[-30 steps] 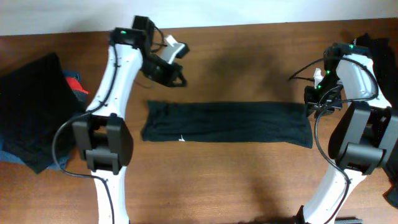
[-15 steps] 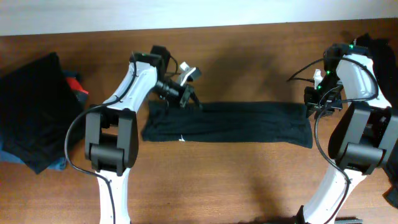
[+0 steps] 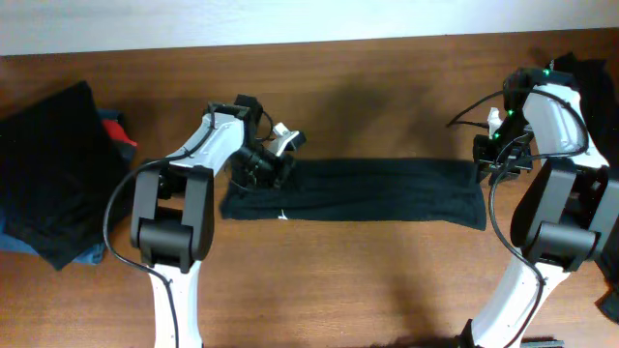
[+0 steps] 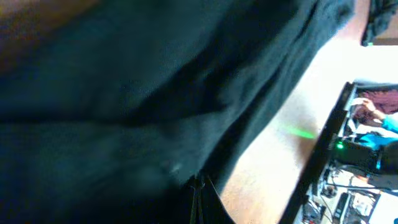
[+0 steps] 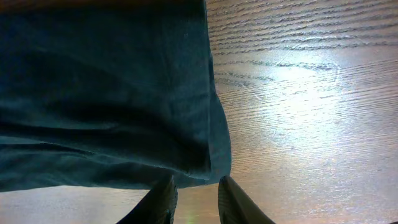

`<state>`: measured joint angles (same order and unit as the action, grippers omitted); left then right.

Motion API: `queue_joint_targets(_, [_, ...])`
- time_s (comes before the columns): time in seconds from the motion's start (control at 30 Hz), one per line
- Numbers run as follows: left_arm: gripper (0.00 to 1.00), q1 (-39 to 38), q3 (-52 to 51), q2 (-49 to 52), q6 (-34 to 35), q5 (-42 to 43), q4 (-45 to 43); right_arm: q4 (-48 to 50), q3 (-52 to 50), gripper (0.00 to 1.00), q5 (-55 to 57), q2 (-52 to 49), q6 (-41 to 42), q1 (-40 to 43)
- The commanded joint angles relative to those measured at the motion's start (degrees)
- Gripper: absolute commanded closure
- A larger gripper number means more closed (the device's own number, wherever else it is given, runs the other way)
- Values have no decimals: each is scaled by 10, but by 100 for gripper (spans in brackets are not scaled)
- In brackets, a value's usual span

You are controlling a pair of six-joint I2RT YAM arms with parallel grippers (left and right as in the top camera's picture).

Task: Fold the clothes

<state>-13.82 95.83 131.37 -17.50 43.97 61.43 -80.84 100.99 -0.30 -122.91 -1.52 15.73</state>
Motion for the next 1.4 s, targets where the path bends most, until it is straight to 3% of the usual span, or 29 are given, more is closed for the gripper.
queue_joint_targets(0.0, [100, 24, -8, -2, 4, -18, -6, -3, 9, 72, -5, 14, 3, 4])
queue_joint_targets(0.63, [99, 132, -65, -3, 3, -42, -18, -9, 9, 71, -5, 14, -1, 4])
queue_joint_targets(0.77, [91, 138, -65, -3, 3, -42, -5, -12, 9, 63, -7, 14, -1, 4])
queue_joint_targets(0.9, [91, 137, -65, -3, 3, -42, -6, -17, 5, 54, -52, 14, -7, 4])
queue_joint_targets(1.13, [91, 137, -65, -15, 3, -43, -1, -14, -1, 53, -96, 9, -18, 4])
queue_joint_targets(1.37, [86, 137, -60, -93, 2, -44, 1, -13, -1, 50, -97, 7, -27, 4])
